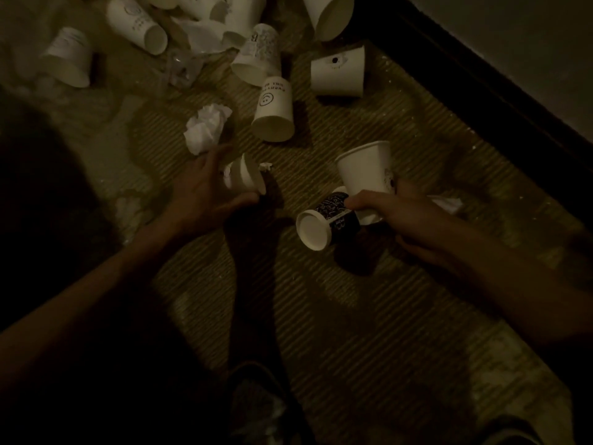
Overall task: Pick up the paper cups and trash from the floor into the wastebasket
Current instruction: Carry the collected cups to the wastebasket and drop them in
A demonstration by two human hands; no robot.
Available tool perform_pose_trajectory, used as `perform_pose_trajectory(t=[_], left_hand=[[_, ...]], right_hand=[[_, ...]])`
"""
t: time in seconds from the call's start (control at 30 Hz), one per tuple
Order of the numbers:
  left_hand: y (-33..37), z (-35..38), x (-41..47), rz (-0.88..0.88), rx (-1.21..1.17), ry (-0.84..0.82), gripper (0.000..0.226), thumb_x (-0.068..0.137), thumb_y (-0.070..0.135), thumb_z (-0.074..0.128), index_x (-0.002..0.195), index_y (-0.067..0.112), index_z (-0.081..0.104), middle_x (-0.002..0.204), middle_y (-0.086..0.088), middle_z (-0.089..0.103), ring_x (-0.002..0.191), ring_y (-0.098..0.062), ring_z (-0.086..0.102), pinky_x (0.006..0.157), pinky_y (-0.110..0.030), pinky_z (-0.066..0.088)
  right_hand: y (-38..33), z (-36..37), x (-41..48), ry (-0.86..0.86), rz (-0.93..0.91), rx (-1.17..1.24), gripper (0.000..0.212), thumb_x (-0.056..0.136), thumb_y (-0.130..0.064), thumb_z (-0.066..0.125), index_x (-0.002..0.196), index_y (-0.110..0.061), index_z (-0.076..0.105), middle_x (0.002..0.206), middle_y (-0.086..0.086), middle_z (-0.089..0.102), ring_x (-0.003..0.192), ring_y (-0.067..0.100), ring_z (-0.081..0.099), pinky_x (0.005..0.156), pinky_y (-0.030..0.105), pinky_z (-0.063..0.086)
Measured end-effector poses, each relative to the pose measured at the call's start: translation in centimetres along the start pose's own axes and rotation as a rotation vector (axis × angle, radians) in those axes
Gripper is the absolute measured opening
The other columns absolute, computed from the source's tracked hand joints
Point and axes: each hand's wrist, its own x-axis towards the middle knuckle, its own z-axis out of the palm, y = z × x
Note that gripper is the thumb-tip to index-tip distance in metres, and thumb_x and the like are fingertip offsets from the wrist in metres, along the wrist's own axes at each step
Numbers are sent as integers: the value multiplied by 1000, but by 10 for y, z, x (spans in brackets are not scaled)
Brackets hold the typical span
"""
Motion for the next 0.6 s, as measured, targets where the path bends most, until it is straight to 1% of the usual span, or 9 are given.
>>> perform_pose_trajectory(t=[0.07, 0.13, 0.17, 0.23, 0.3, 0.33, 0.4, 0.5, 0.6], left_hand=[[-9, 10, 5, 10, 9, -90, 95, 74, 42, 81, 151, 13, 33, 148, -10, 45, 133, -28, 46, 106, -44, 42], [-14, 21, 4, -5, 29, -59, 84, 75, 39, 82, 145, 14, 42, 137, -9, 55, 123, -25, 54, 98, -40, 46], [-13, 25, 3, -41, -37, -32, 75, 76, 41, 81, 138, 15, 49, 129, -5, 61, 114, -18, 60, 92, -35, 50], [0, 32, -8, -211, -424, 26, 49, 79, 43, 78, 118, 20, 61, 112, 1, 69, 89, 1, 67, 71, -18, 54], [23, 35, -22, -486, -1048, -39, 41, 83, 47, 71, 110, 17, 63, 102, -4, 73, 76, -4, 72, 59, -19, 54], [33, 36, -29, -579, -1303, -148, 51, 82, 52, 67, 116, 15, 62, 98, -5, 74, 75, -11, 73, 59, -25, 56], [49, 38, -40, -654, -1548, -378, 69, 78, 61, 62, 128, 14, 56, 99, -8, 74, 87, -21, 74, 68, -40, 59], [72, 38, -46, -632, -1692, -642, 74, 73, 61, 66, 130, 15, 57, 109, -14, 73, 106, -35, 69, 88, -65, 51], [105, 30, -43, -535, -1720, -761, 71, 69, 57, 70, 127, 17, 60, 114, -16, 72, 108, -36, 68, 92, -64, 49]], right_hand=[[2, 1, 2, -8, 0, -22, 52, 73, -21, 78, 121, -15, 57, 105, 6, 71, 93, 20, 70, 74, 31, 57], [5, 0, 4, -13, -7, -15, 49, 74, -21, 79, 118, -17, 58, 100, 3, 72, 86, 15, 72, 68, 27, 57], [5, -1, 4, -20, -6, -5, 46, 74, -20, 79, 116, -17, 59, 97, 2, 73, 81, 13, 72, 63, 25, 56], [6, -2, 5, -30, -9, 22, 39, 76, -17, 78, 110, -18, 59, 90, 0, 74, 73, 9, 72, 56, 21, 54], [4, -1, 4, -24, -8, 35, 33, 76, -18, 78, 103, -21, 59, 79, -5, 75, 68, 6, 71, 53, 19, 52], [3, 0, 3, -21, -11, 32, 35, 74, -23, 80, 102, -22, 59, 80, -5, 75, 69, 7, 72, 53, 20, 53], [0, 4, 0, -12, -11, 31, 56, 60, -44, 82, 107, -23, 60, 91, -3, 75, 78, 10, 73, 58, 22, 55], [-8, 6, -7, 42, -34, -15, 88, 45, -74, 73, 116, -23, 59, 100, -3, 72, 87, 14, 72, 69, 27, 58], [-27, -11, -27, 111, -64, -176, 112, 43, -94, 51, 135, -29, 45, 112, -6, 63, 101, 15, 64, 84, 38, 54]])
